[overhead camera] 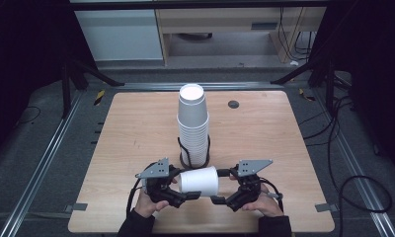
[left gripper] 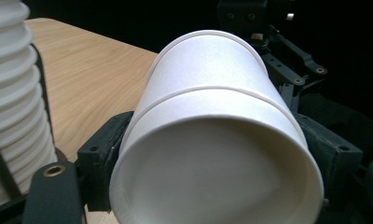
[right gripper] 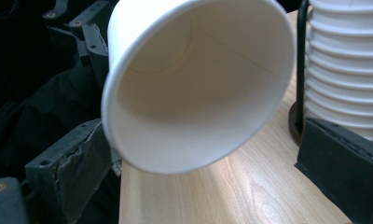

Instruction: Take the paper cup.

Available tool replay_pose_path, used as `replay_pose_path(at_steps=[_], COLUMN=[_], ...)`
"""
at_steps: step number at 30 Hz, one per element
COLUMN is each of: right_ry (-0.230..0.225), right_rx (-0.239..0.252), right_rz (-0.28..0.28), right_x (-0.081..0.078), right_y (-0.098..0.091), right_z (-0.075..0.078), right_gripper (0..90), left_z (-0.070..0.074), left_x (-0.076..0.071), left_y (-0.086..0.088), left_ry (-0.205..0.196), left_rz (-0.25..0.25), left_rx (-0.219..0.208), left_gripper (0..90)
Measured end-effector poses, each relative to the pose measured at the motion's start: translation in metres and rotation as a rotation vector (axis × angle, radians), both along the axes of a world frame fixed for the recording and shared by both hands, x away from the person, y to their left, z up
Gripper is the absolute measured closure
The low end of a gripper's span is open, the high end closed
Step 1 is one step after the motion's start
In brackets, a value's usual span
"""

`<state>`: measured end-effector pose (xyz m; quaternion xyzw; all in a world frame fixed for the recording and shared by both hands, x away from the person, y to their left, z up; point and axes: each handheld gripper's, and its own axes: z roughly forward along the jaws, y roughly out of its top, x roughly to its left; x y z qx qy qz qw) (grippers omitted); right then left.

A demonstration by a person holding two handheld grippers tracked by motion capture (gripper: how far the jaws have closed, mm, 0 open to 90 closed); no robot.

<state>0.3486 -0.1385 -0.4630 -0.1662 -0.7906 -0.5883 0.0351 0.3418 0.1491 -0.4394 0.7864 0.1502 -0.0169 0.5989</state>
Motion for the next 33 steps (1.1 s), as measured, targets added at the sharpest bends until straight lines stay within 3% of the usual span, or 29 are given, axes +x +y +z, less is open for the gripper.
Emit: replay_pose_path(at_steps=[11, 33], right_ry=[0.005, -0.005], right_rx=[0.006, 0.017], right_rz=[0.049, 0.08], right_x=[-0.0001, 0.0007], right_y=[0.0047, 0.0085], right_z=[-0.0001, -0.0008], right_gripper=[2.7, 10.2], left_z=[0.0002, 0.0003], left_x=[0.0018, 0.0031], left_y=[-0.0056, -0.0083], left_ry=[0.01, -0.003], left_rz=[-0.073, -0.082], left_rx=[-0.017, -0.012], left_gripper=[20.5, 21.2])
